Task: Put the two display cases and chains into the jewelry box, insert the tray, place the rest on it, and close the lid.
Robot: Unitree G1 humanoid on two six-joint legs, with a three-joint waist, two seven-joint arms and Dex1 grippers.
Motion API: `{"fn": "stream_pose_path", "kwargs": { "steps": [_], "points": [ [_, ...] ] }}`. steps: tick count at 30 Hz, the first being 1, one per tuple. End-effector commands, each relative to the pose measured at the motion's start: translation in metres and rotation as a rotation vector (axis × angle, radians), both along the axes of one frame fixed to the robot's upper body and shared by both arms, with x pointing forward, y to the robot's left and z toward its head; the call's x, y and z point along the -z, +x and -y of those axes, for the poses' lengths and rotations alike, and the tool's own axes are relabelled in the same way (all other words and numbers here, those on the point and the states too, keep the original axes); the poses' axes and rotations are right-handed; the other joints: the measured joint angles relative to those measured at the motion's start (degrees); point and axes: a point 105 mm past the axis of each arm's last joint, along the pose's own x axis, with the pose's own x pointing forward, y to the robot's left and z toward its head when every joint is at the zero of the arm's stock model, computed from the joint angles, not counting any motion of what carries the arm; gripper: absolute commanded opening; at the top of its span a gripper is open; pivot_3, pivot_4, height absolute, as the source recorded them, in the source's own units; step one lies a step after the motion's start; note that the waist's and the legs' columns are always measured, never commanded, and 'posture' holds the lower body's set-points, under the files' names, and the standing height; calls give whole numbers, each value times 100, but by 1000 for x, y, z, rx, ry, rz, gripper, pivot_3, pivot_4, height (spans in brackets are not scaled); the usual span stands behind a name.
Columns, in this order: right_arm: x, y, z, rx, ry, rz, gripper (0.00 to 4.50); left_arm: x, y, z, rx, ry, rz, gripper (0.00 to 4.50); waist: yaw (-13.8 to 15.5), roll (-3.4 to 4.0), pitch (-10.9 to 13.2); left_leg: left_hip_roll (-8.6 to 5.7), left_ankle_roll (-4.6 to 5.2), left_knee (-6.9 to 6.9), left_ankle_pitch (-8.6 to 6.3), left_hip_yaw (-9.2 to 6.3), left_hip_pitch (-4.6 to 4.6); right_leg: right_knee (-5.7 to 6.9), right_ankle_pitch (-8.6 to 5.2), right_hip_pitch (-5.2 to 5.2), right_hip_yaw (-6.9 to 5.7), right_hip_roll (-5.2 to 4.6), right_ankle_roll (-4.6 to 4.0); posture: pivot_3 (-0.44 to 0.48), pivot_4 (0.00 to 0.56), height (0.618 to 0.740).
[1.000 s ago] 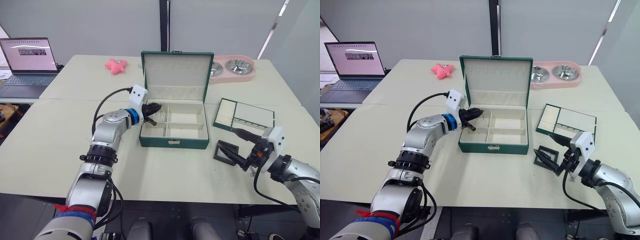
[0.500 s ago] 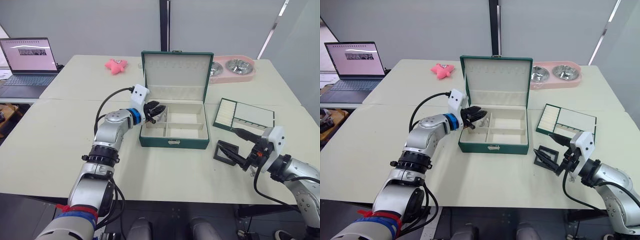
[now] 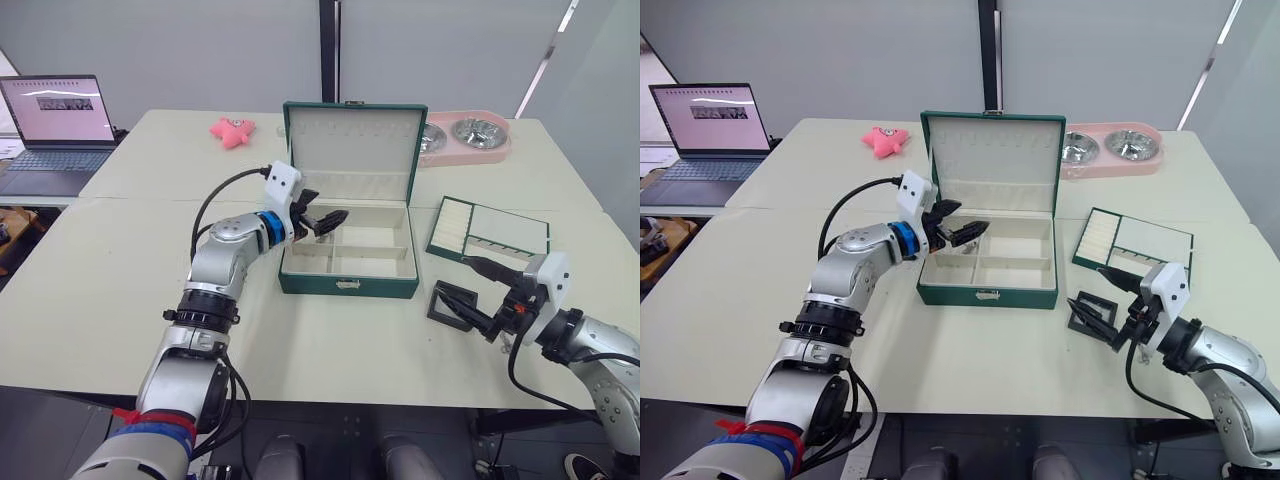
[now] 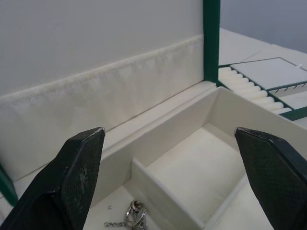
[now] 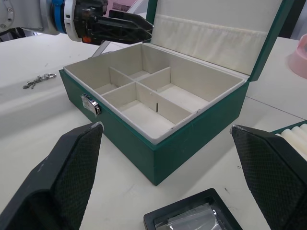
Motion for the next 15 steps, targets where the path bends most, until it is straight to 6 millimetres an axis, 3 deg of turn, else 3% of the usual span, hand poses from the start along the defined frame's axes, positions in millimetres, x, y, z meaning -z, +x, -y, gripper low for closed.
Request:
{"fn": "stream_pose_path", "kwargs": {
  "steps": [1,7,15],
  "points": [
    [-15,2,6,5,-5,52,4500,-26,-7,2,41,-54,75,4469,0,0,0,0,0,0,0,0,0,0,0,0,1,0,0,0,150,740],
    [-13,2,12,13,16,45,4500,-36,-21,-3,107,-104,90,4469,3,0,0,0,0,0,0,0,0,0,0,0,0,0,0,0,150,740],
    [-6,3,34,53,-5,28,4500,-49,-58,-24,245,-160,81,4469,-3,0,0,2,0,0,0,-1,1,0,0,1,-1,0,0,0,150,740]
  ]
}}
